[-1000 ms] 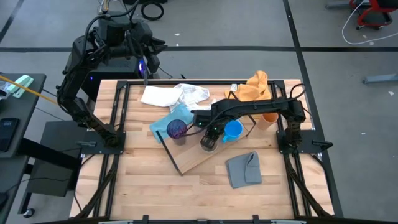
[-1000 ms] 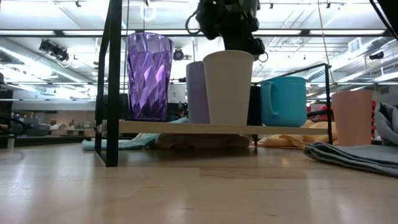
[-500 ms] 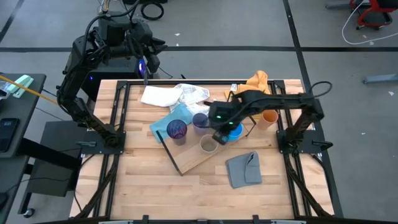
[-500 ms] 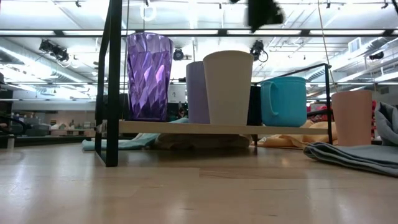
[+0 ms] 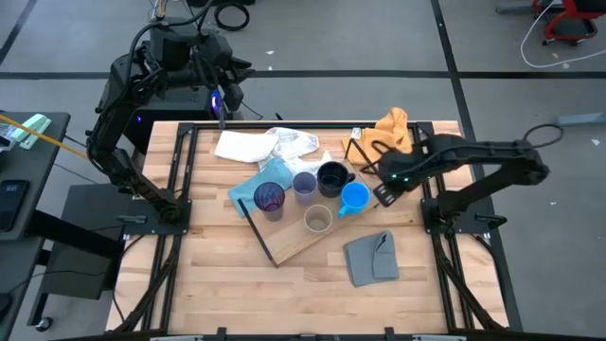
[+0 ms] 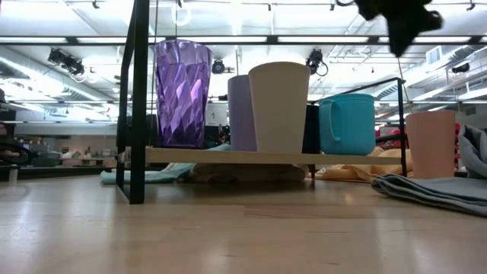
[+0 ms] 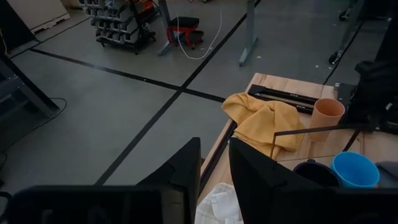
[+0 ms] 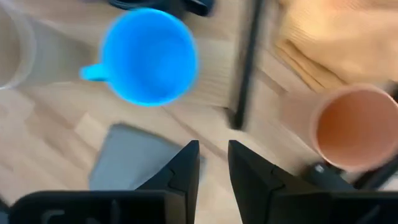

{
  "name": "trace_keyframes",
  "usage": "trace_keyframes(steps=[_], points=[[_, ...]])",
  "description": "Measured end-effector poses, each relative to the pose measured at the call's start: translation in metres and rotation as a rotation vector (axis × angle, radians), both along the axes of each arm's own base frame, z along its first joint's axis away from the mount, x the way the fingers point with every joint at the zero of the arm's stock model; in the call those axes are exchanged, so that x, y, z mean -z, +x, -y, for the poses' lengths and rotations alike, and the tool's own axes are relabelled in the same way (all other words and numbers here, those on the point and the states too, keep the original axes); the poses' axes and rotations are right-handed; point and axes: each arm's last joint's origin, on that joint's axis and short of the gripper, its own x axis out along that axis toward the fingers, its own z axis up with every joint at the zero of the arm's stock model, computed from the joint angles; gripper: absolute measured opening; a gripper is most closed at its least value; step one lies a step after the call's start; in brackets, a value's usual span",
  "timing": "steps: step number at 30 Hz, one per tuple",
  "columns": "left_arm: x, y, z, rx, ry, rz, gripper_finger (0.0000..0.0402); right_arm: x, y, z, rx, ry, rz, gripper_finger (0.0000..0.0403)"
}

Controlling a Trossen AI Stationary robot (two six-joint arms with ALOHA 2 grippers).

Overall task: Stack small to large cups/mugs on shelf
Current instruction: Put the orange cup on the shelf

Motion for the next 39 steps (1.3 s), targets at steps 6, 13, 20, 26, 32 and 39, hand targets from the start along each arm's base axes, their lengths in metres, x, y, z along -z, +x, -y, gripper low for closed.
trace_keyframes(steps=[6, 13, 20, 26, 32, 39], points=[[0.0, 0.0, 0.0, -0.001, -0.001, 0.001, 0.0094, 0.019, -0.03, 0.012, 0.132, -0.045, -0.074, 0.0091], [0.0, 0.0, 0.0, -0.008, -0.016, 0.011, 0.0088, 0.023, -0.044, 0.031, 0.177, -0.085, -0.155, 0.0091], [0.0, 0.0, 0.0, -0.009, -0.017, 0.012, 0.0086, 0.024, -0.052, 0.06, 0.223, -0.083, -0.198, 0.0091], [0.0, 0.0, 0.0, -0.009, -0.018, 0.011, 0.0091, 0.024, -0.066, 0.085, 0.305, -0.014, -0.2, 0.0091], [0.001, 0.0, 0.0, -0.009, -0.023, 0.006, 0.0084, 0.024, -0.074, 0.095, 0.302, 0.044, -0.182, 0.0091], [0.001, 0.0, 0.0, -0.01, -0.024, 0.008, 0.0088, 0.029, -0.074, 0.107, 0.292, 0.067, -0.216, 0.0091]])
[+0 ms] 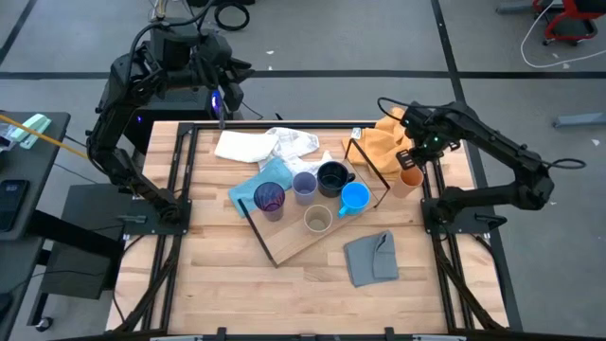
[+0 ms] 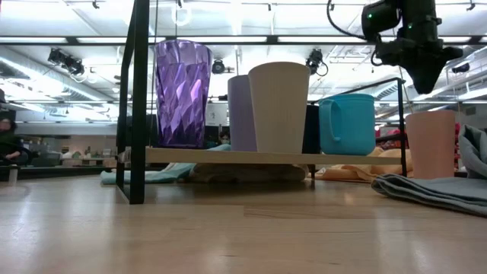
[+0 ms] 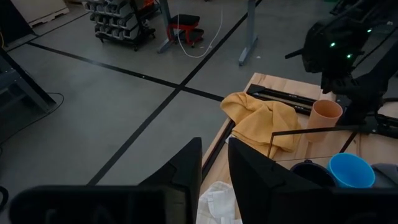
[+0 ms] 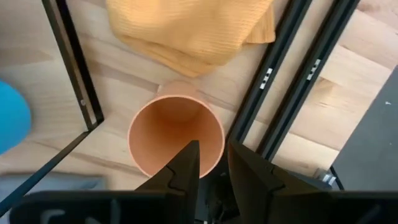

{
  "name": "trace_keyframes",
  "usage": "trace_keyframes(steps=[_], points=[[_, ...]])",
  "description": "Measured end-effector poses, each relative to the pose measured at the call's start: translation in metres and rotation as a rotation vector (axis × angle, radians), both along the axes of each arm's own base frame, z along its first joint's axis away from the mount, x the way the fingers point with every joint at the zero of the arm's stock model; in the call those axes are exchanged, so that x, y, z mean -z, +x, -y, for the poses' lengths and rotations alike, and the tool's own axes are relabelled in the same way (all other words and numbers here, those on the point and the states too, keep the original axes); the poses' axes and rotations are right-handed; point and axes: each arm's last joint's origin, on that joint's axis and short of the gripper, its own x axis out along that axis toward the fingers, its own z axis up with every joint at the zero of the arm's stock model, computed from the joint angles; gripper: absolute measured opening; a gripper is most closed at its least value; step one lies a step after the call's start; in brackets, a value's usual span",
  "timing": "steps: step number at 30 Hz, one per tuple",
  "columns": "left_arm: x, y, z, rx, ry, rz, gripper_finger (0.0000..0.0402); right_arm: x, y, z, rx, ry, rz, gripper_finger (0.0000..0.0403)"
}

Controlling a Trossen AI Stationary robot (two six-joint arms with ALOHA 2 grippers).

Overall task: Stack small to large cups/mugs on shelf
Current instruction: Put the orange cup on the shelf

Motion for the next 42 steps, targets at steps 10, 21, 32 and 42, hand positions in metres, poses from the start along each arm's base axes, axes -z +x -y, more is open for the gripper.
trace_keyframes(steps=[10, 21, 32, 42], points=[[0.0, 0.0, 0.0, 0.0, -0.001, 0.001, 0.0084, 0.026, -0.002, 0.002, -0.041, 0.131, -0.041, 0.0091], [0.0, 0.0, 0.0, 0.0, 0.001, 0.001, 0.0091, 0.042, -0.008, -0.005, -0.041, 0.16, -0.018, 0.0091], [0.0, 0.0, 0.0, 0.0, 0.0, 0.002, 0.0086, 0.059, -0.004, -0.002, -0.04, 0.142, 0.019, 0.0091], [0.0, 0.0, 0.0, 0.001, 0.003, 0.0, 0.0086, 0.045, 0.004, 0.004, -0.065, 0.105, 0.136, 0.0091]])
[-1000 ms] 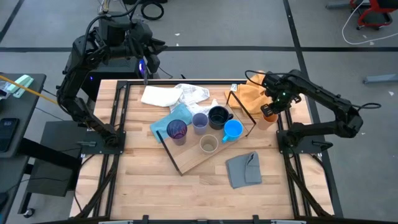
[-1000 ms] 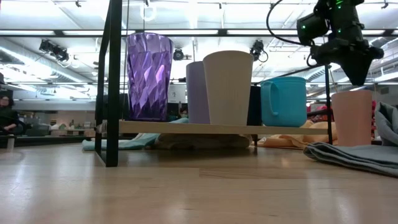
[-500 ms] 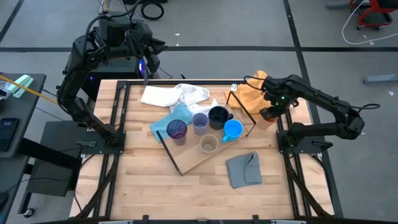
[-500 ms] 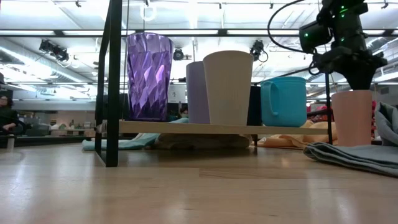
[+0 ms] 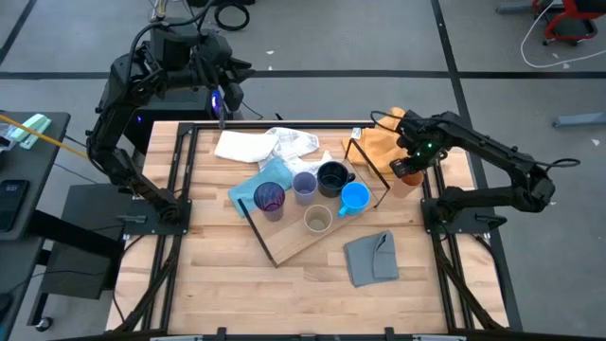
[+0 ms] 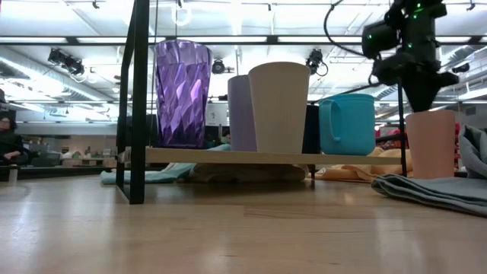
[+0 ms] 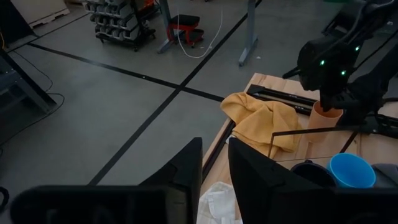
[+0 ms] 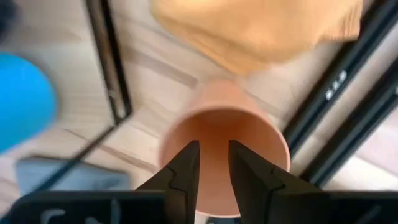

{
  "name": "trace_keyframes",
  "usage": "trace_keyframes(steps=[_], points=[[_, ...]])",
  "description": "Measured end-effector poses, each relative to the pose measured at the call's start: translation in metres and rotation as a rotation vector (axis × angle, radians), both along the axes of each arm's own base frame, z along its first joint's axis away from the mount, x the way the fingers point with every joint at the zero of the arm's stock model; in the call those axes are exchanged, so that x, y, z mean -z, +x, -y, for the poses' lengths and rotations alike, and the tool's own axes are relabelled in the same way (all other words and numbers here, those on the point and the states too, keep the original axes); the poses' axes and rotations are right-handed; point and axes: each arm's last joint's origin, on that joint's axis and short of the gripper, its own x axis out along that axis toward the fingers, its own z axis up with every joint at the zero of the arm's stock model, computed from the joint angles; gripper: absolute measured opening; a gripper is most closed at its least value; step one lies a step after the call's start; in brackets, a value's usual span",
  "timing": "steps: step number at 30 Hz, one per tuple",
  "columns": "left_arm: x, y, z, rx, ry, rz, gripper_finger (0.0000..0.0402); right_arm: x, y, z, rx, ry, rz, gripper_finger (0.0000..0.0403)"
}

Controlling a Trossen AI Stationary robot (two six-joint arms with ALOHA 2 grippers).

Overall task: Stack small to large cups/mugs on shelf
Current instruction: Put the orange cup on the shelf

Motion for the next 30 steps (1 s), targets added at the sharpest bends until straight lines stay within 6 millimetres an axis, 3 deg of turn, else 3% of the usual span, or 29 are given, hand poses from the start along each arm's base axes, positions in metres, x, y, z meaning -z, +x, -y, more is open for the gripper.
trace_keyframes(steps=[4, 15, 26, 30], points=[[0.0, 0.0, 0.0, 0.0, 0.001, 0.0, 0.0083, -0.009, 0.001, 0.002, -0.021, -0.047, 0.001, 0.0091], [0.0, 0.0, 0.0, 0.002, 0.003, -0.002, 0.009, -0.008, -0.004, 0.005, -0.02, -0.066, -0.056, 0.0116], [0.0, 0.0, 0.0, 0.001, 0.002, -0.002, 0.0089, 0.001, -0.007, 0.016, 0.01, -0.029, -0.154, 0.0115], [0.0, 0.0, 0.0, 0.002, 0.002, -0.002, 0.0092, 0.013, -0.01, 0.016, 0.013, 0.016, -0.193, 0.0115]])
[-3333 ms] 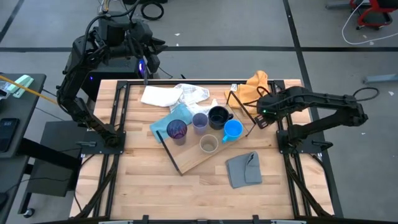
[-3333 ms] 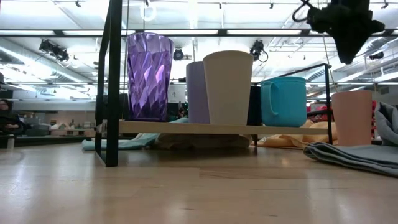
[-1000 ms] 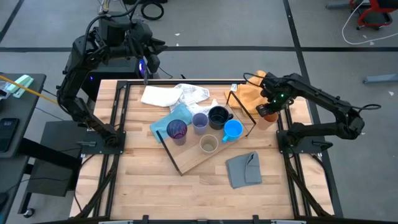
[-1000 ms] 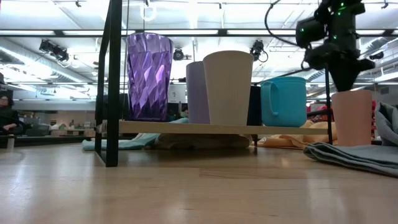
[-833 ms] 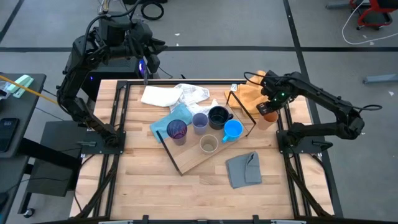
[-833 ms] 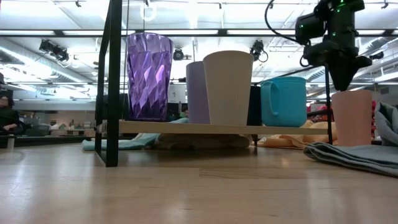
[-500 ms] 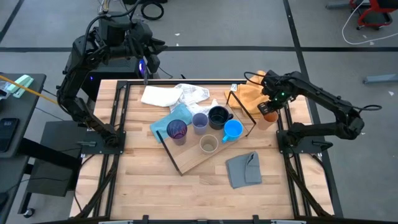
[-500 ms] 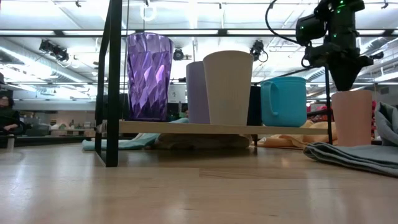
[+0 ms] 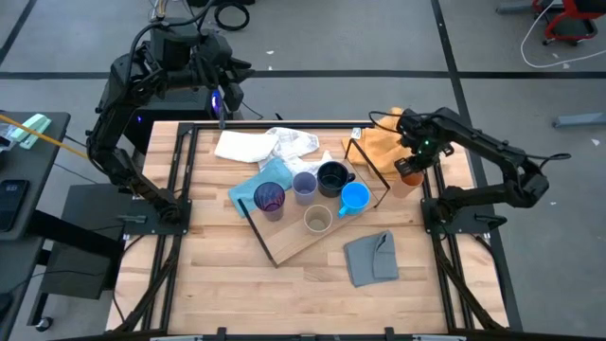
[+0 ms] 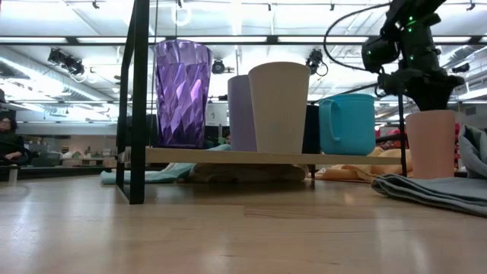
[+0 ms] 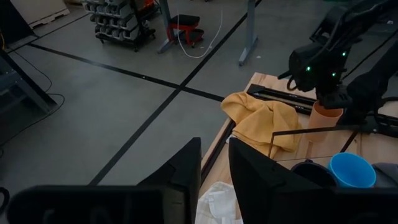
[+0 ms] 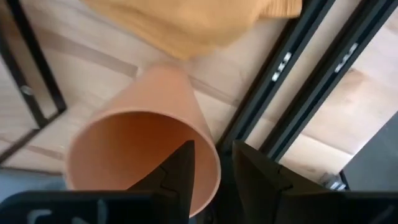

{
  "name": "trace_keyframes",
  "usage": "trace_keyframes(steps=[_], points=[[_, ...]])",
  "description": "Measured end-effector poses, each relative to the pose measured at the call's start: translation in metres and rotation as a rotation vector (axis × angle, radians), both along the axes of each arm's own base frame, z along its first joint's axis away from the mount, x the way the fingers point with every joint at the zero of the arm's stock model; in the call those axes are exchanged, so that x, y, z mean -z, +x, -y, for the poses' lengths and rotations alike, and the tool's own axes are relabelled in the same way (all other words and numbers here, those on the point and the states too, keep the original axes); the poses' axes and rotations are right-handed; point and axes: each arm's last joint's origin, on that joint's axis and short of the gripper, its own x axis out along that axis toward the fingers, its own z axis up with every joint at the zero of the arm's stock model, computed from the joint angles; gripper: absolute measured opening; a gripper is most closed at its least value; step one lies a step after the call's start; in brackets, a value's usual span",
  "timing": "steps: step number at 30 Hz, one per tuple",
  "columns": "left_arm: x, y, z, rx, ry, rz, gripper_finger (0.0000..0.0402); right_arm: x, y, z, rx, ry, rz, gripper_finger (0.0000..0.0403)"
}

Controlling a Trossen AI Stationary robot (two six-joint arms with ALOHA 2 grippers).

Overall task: Stack small to large cups/mugs on shelf
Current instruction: Put the orange cup on the shelf

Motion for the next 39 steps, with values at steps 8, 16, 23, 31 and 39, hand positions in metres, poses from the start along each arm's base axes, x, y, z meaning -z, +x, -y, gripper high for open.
trace_keyframes(steps=[8, 16, 23, 31, 39], points=[[0.0, 0.0, 0.0, 0.0, 0.001, 0.0, 0.0083, 0.018, 0.001, 0.0, 0.036, -0.001, 0.028, 0.009], [0.0, 0.0, 0.0, 0.0, 0.0, -0.001, 0.009, 0.02, 0.006, 0.001, -0.019, -0.015, 0.093, 0.0007], [0.0, 0.0, 0.0, 0.0, 0.0, -0.001, 0.0086, -0.002, 0.006, 0.001, -0.064, -0.028, 0.102, 0.0003], [0.0, 0.0, 0.0, 0.001, 0.002, -0.002, 0.0088, -0.09, 0.005, -0.011, -0.143, -0.133, 0.233, 0.0002], [0.0, 0.0, 0.0, 0.01, 0.02, -0.013, 0.0087, -0.176, 0.006, -0.051, -0.119, -0.246, 0.584, 0.0001]])
